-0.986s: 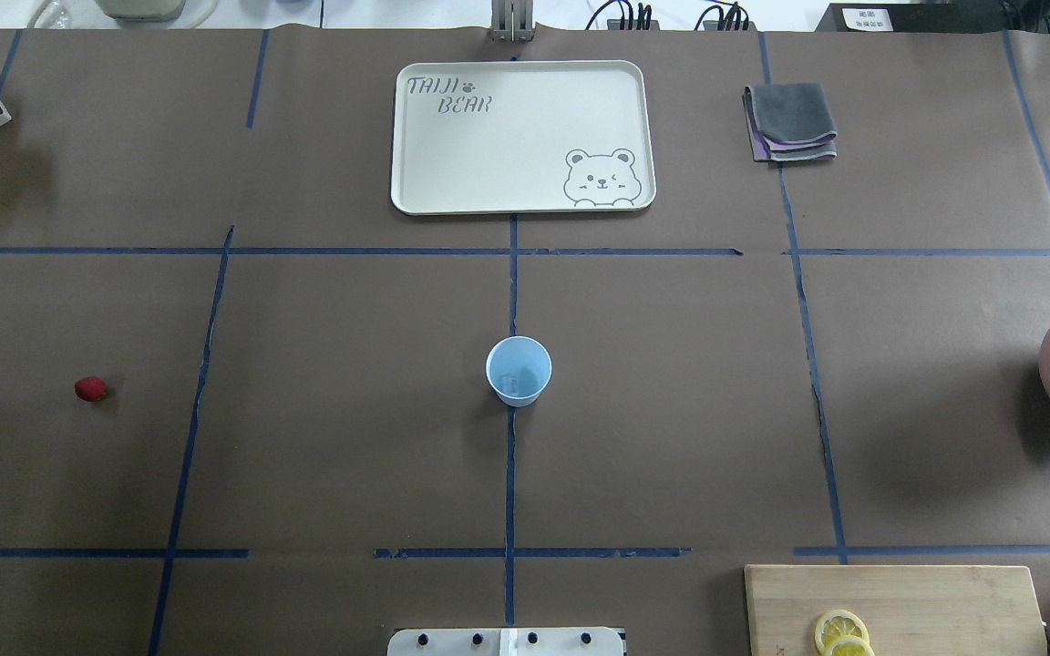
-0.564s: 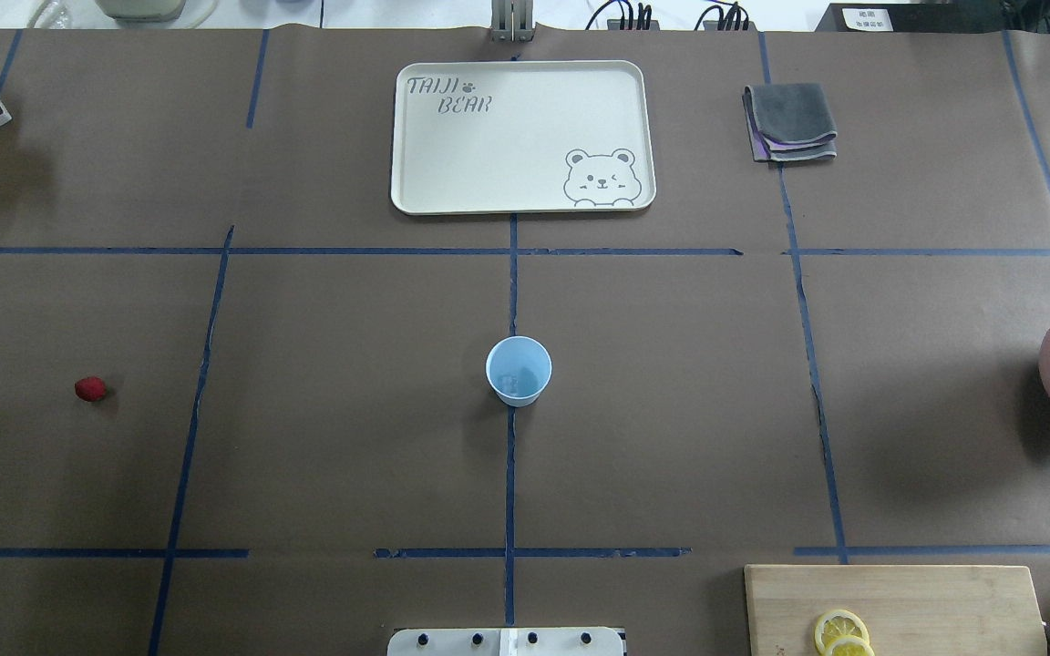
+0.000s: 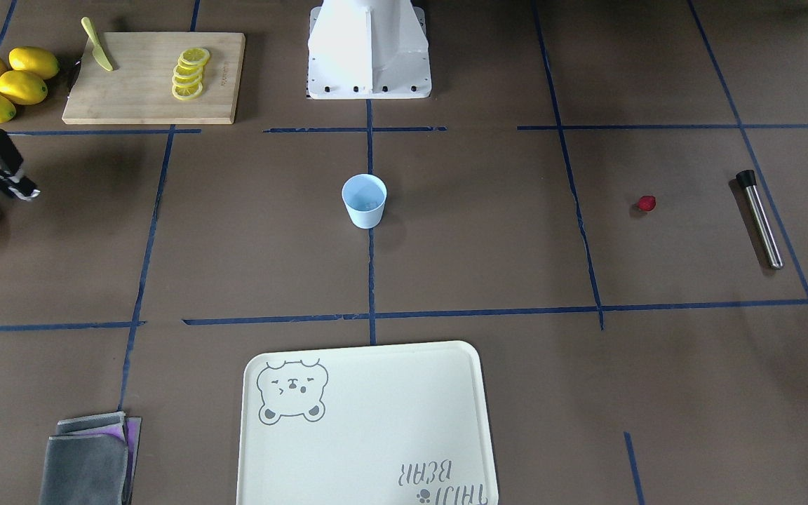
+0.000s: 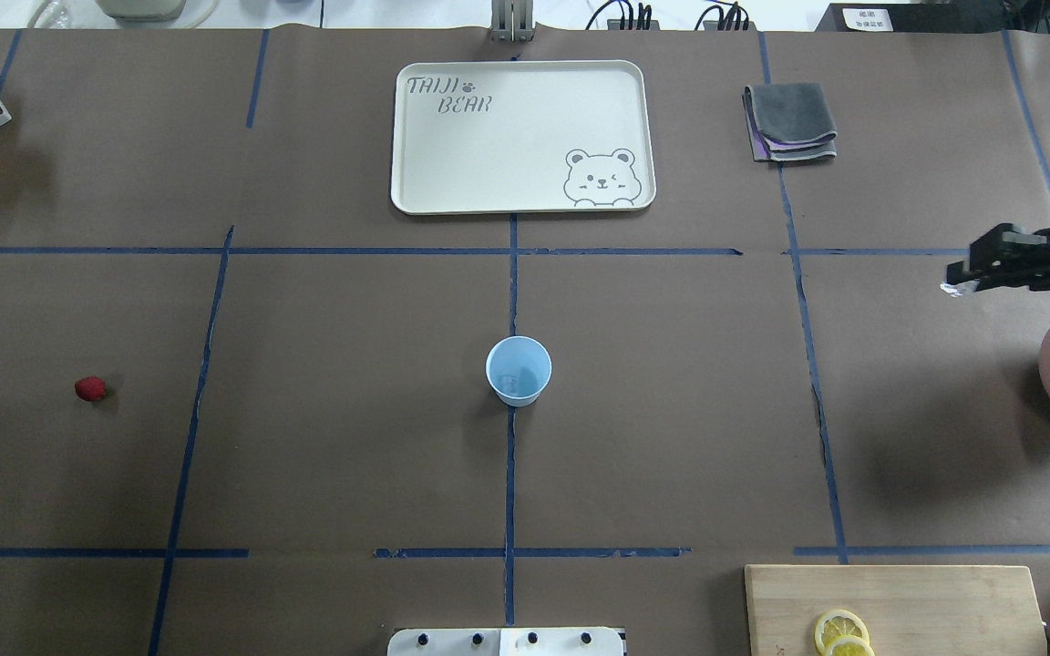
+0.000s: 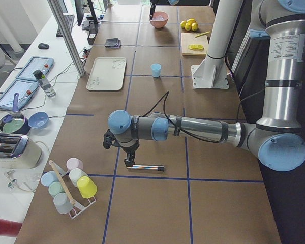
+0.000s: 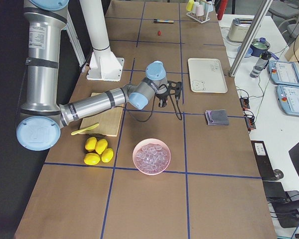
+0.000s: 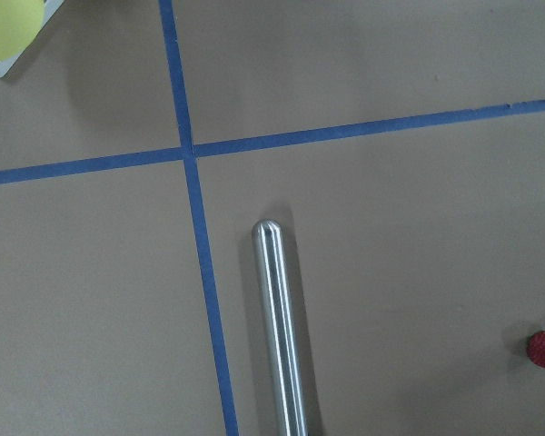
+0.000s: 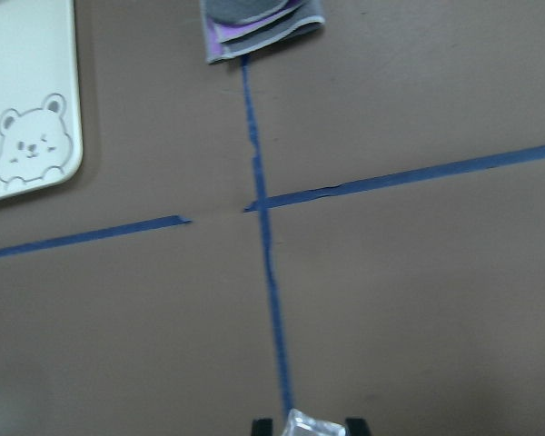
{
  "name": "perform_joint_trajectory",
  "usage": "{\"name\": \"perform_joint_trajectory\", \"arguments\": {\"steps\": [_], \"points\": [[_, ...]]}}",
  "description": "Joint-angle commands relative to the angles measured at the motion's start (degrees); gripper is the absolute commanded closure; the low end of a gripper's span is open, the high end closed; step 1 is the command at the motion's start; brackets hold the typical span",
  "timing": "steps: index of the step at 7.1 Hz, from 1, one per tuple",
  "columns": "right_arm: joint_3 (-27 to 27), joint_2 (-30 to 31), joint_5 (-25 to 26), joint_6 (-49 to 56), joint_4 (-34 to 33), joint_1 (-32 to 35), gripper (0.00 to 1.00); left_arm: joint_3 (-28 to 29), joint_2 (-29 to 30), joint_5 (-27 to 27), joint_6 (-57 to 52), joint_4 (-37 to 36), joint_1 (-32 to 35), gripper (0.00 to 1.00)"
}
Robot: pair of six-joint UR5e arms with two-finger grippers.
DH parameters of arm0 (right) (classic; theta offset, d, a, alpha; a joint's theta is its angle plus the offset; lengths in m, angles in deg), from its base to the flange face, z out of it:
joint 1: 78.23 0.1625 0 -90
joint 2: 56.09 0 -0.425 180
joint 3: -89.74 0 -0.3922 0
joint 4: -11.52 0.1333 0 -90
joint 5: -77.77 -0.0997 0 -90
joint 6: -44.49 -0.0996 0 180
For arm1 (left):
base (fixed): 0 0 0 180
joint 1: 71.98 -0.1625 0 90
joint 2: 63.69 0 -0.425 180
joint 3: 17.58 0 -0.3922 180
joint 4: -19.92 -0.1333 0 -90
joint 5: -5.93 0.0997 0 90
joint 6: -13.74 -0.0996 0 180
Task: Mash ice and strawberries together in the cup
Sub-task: 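Bring the pink bowl over the blue cup again and tip ice in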
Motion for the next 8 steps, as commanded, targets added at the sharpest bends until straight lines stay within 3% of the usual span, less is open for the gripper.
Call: {"name": "perform_joint_trajectory", "arguments": {"steps": [1,3,5,6,8], "points": [[0.44,-11.99,4.94,-19.71,-0.31,-10.3,1.0,0.12,0.0,0.0,-0.01,-0.07,-0.01,0.0],[-1.66,-20.7,17.2,-30.81,-0.49,-23.63,1.0,0.3,0.09,0.0,-0.01,-0.07,-0.01,0.0],[-7.1,-31.67,28.31,-33.58,-8.0,-32.02,0.99,0.3,0.09,0.0,-0.01,-0.07,-0.01,0.0],[-10.61,-34.86,31.05,-34.02,-8.66,-33.62,0.99,0.3,0.09,0.0,-0.01,-0.07,-0.01,0.0],[-11.78,-35.16,32.83,-34.2,-8.75,-35.48,0.94,0.21,0.09,0.0,-0.01,-0.07,-0.01,0.0]]}}
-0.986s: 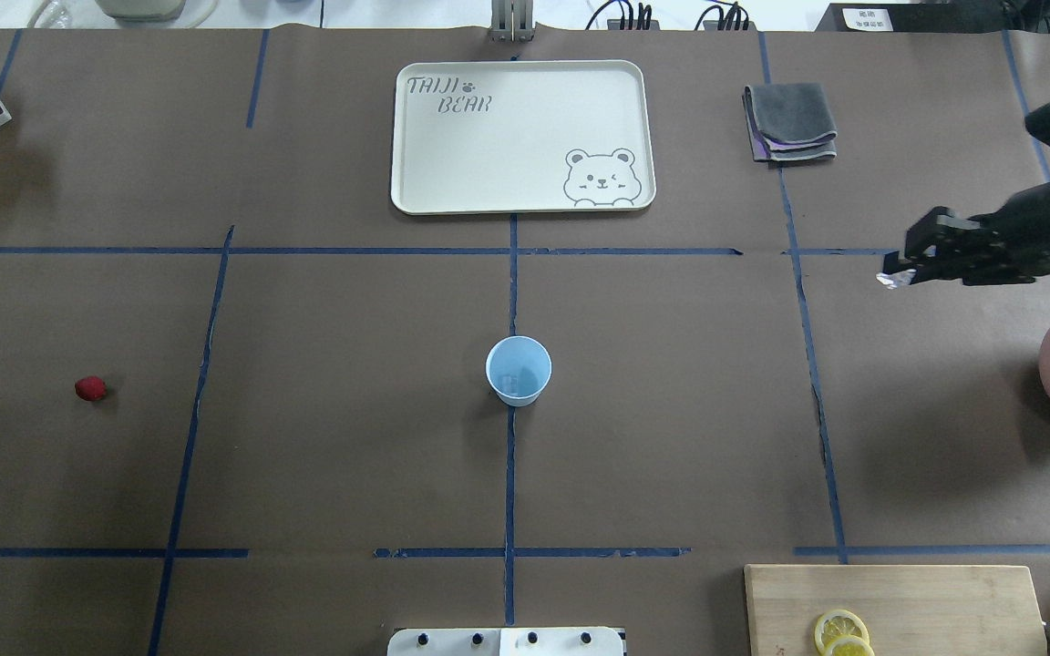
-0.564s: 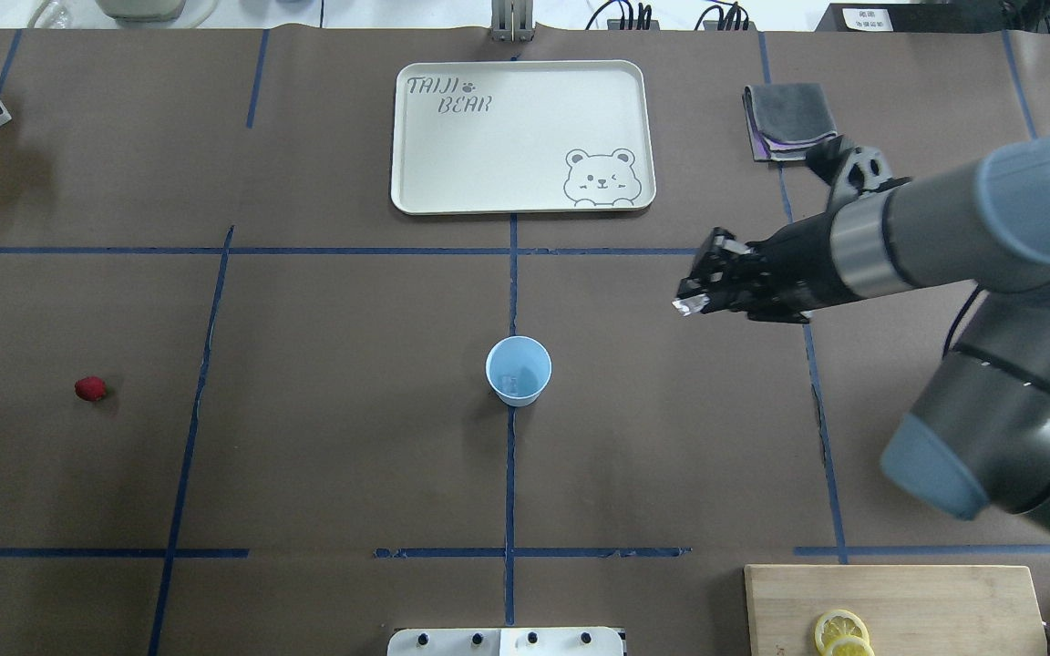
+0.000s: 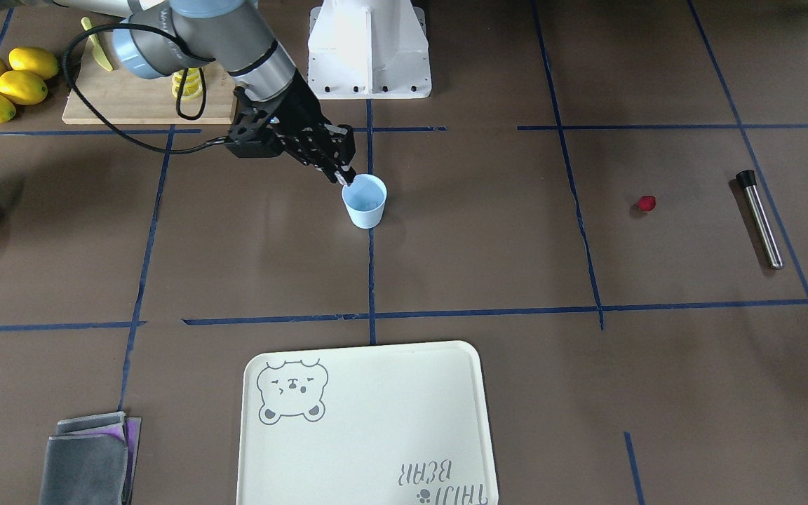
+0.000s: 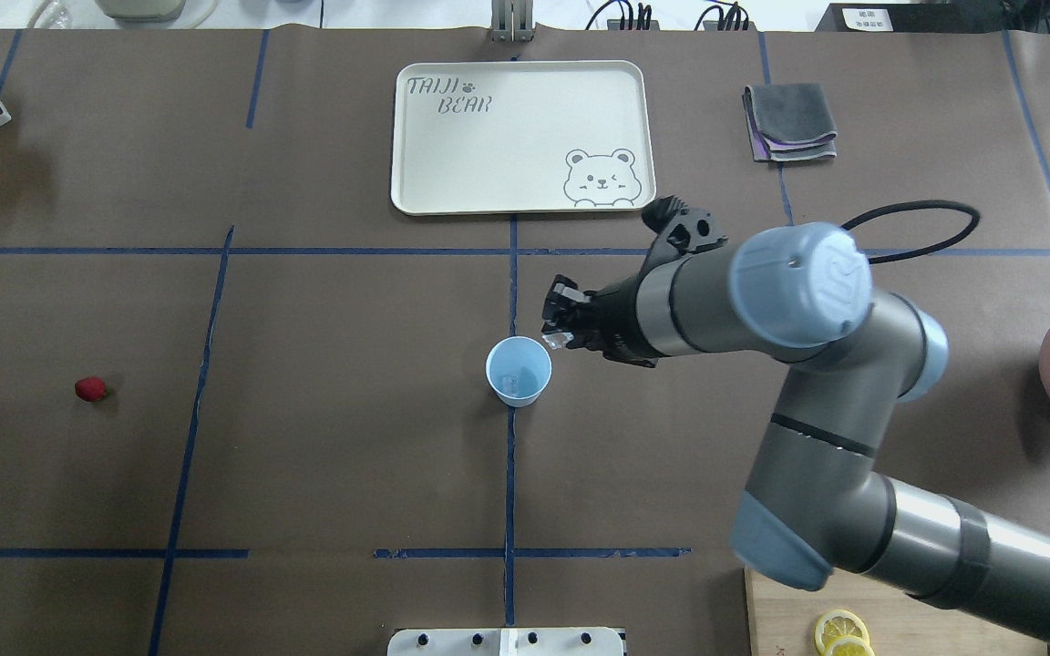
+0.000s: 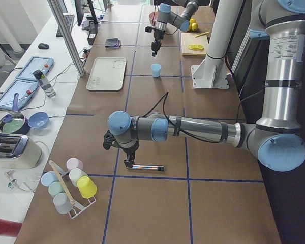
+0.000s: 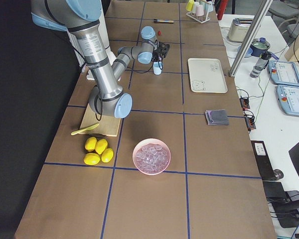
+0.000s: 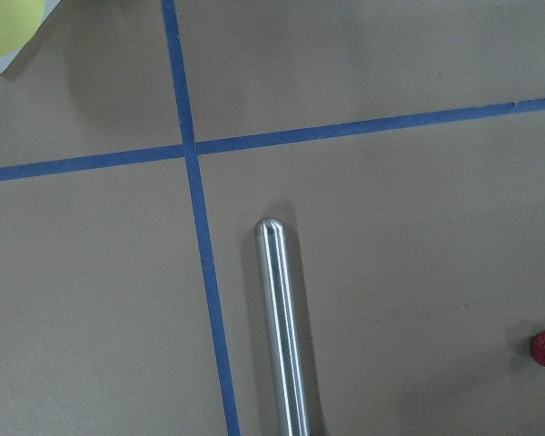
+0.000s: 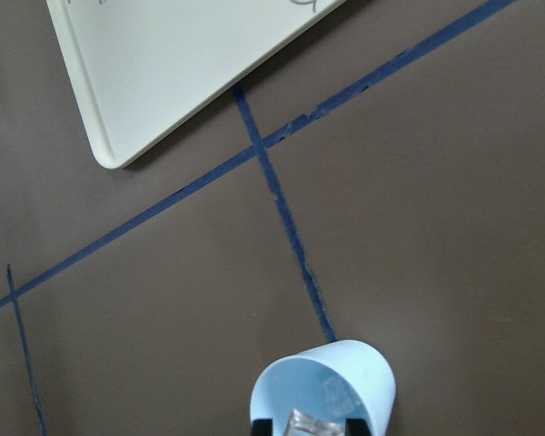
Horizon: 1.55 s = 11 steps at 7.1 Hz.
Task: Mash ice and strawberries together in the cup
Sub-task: 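Bring the pink bowl over the blue cup again and tip ice in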
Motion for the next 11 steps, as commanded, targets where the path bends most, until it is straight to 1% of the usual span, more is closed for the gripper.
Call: {"name": "perform_joint_trajectory", "arguments": {"steps": [1,2,4,5,6,7,8,9,10,11], "points": [[-0.92,-0.27,1.27,0.05,-0.33,-1.45,0.78,0.05,0.0,0.0,0.09,0.0,0.0,0.0],[-0.92,-0.27,1.27,0.05,-0.42,-1.54,0.46,-0.03,0.0,0.0,0.09,0.0,0.0,0.0],[-1.01,-0.18,1.27,0.05,-0.69,-1.45,0.29,-0.03,-0.09,0.0,0.09,0.0,0.0,0.0],[-0.92,-0.18,1.27,0.23,-0.69,-1.28,0.22,-0.03,-0.09,0.0,0.0,0.0,0.0,0.0],[0.38,0.43,0.49,0.58,-0.77,0.55,0.21,-0.03,-0.09,0.0,0.09,0.0,0.0,0.0],[3.79,5.14,-0.91,0.75,-1.82,2.4,0.01,-0.03,-0.09,0.0,0.09,0.0,0.0,0.0],[7.22,9.71,-7.1,4.67,-2.35,7.2,0.0,-0.03,-0.09,0.0,0.09,0.0,0.0,0.0],[10.82,16.8,-14.13,10.19,-1.92,12.99,0.0,-0.03,-0.09,0.0,0.09,0.0,0.0,0.0],[13.99,24.7,-20.81,18.17,-1.48,19.31,0.0,0.05,-0.09,0.0,0.09,0.0,0.0,0.0],[14.37,32.0,-28.53,28.6,-1.48,27.38,0.0,-0.03,-0.09,0.0,0.09,0.0,0.0,0.0]]}}
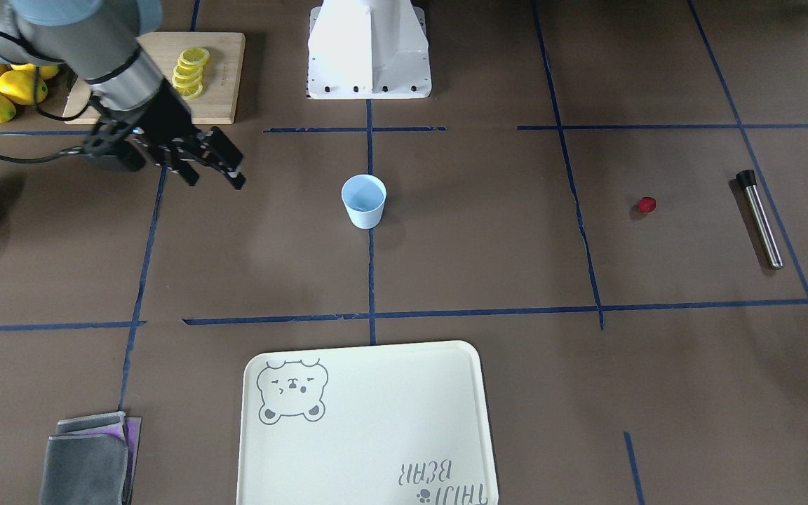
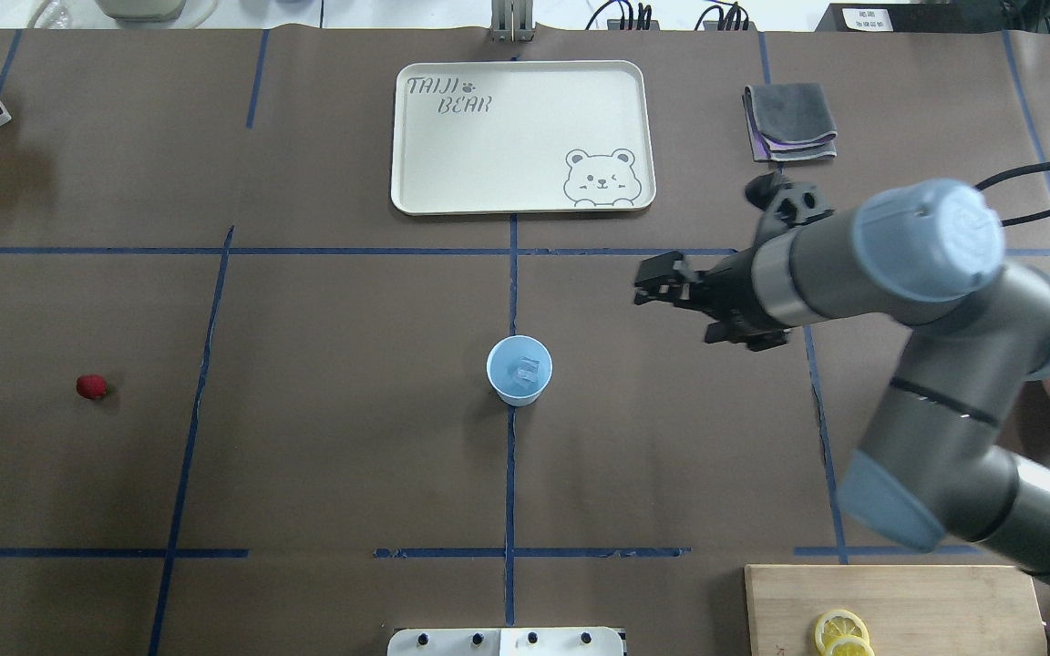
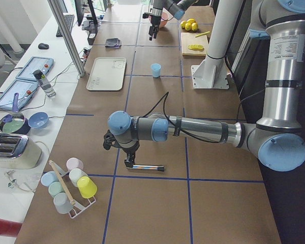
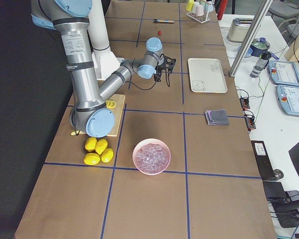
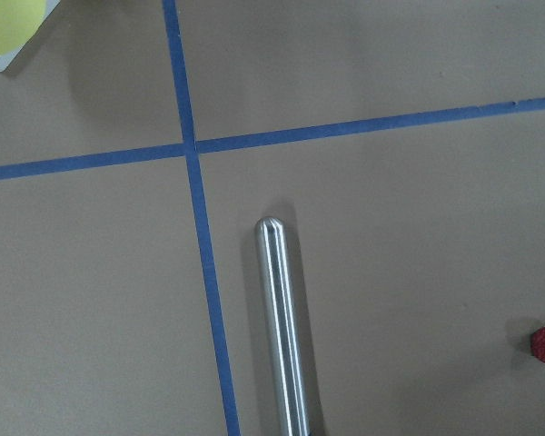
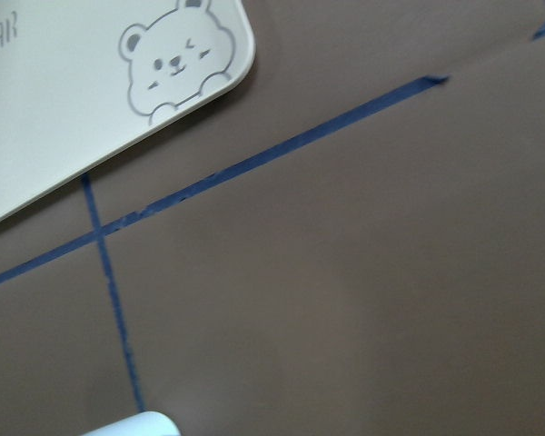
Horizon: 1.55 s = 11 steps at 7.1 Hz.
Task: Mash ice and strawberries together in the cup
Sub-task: 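Bring the pink bowl over the blue cup again and tip ice in, then withdraw the pink bowl from the cup with the right gripper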
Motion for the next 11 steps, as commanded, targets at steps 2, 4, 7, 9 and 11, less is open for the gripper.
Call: {"name": "perform_joint_trajectory", "arguments": {"steps": [2,4,7,9,11], "points": [[0.41,20.27,-11.51,31.29,0.15,19.54,0.0,-0.03,0.0,0.0,0.0,0.0,0.0,0.0],[-7.37,24.18,-15.61,47.5,0.06,29.91,0.0,-0.03,0.0,0.0,0.0,0.0,0.0,0.0],[-15.24,23.66,-13.64,55.22,0.24,32.5,0.02,-0.03,0.0,0.0,0.0,0.0,0.0,0.0],[-17.6,23.66,-11.33,55.04,0.15,32.33,0.03,-0.03,0.0,0.0,0.0,0.0,0.0,0.0],[-18.67,23.49,-11.68,51.81,0.15,31.45,0.04,-0.03,0.0,0.0,0.0,0.0,0.0,0.0]]}}
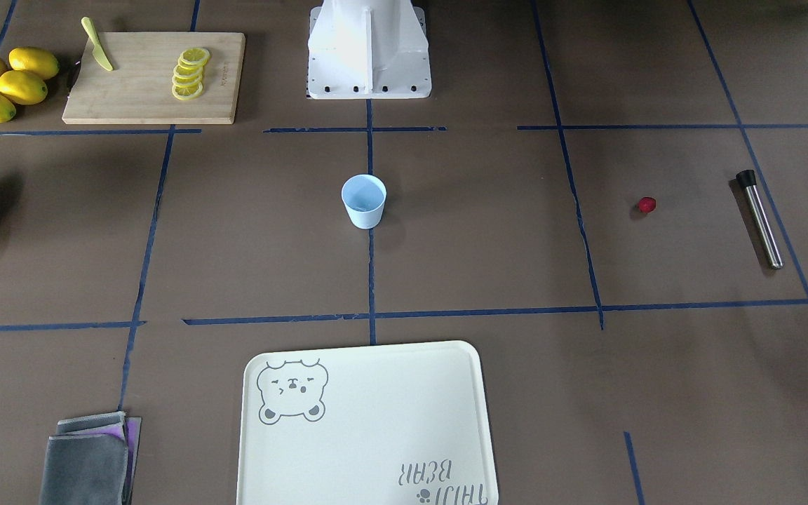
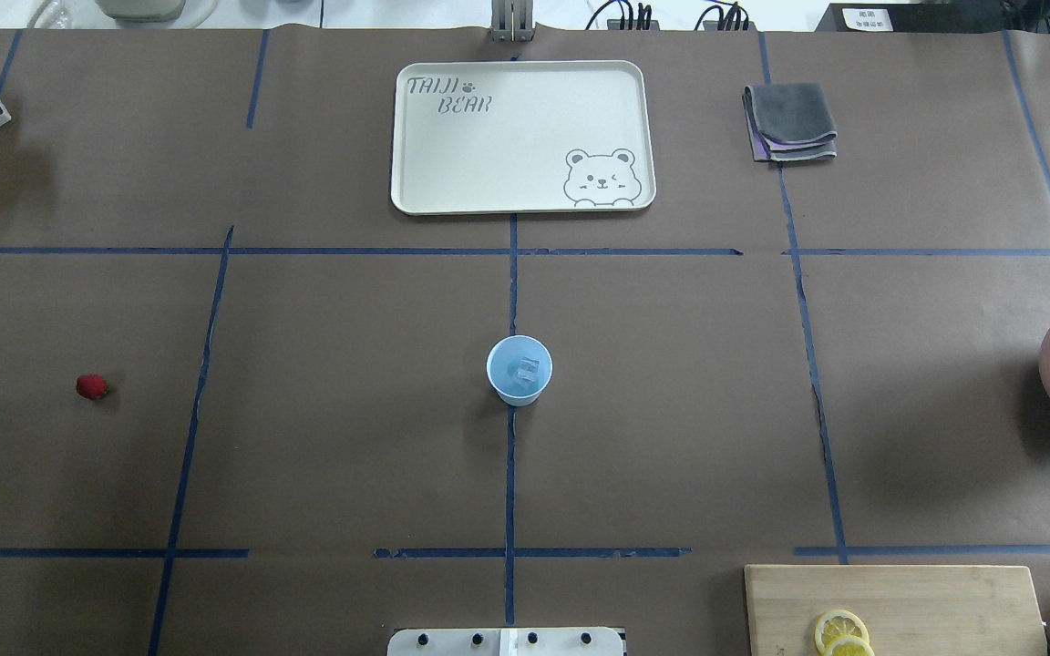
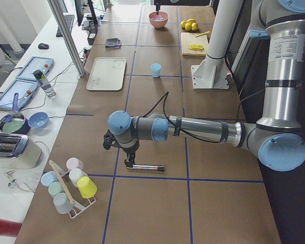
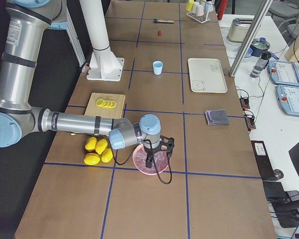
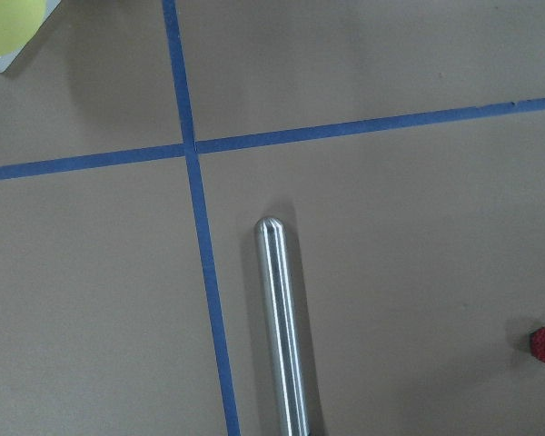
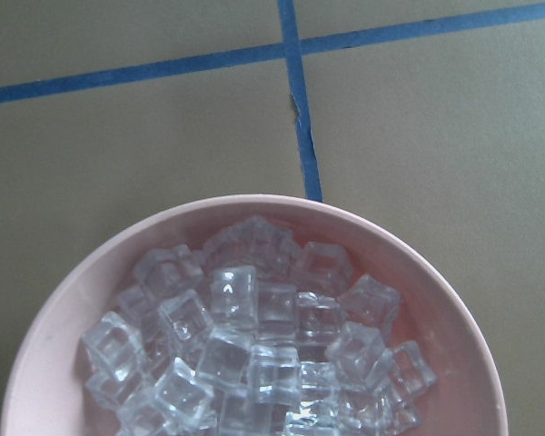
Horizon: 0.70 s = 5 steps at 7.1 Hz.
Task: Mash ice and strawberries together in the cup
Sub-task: 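Withdraw the pink bowl from the cup with the right gripper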
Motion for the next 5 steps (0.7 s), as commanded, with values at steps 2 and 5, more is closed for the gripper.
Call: {"name": "perform_joint_trajectory", "arguments": {"steps": [2,5], "points": [[-0.59,-0.14,0.06,-4.22,-0.01,-2.62,0.05,0.0,0.0,0.0,0.0,0.0,0.0,0.0],[-1.03,-0.06,0.41,-5.1,-0.1,-4.12,0.1,0.0,0.0,-0.09,0.0,0.0,0.0,0.0]]}}
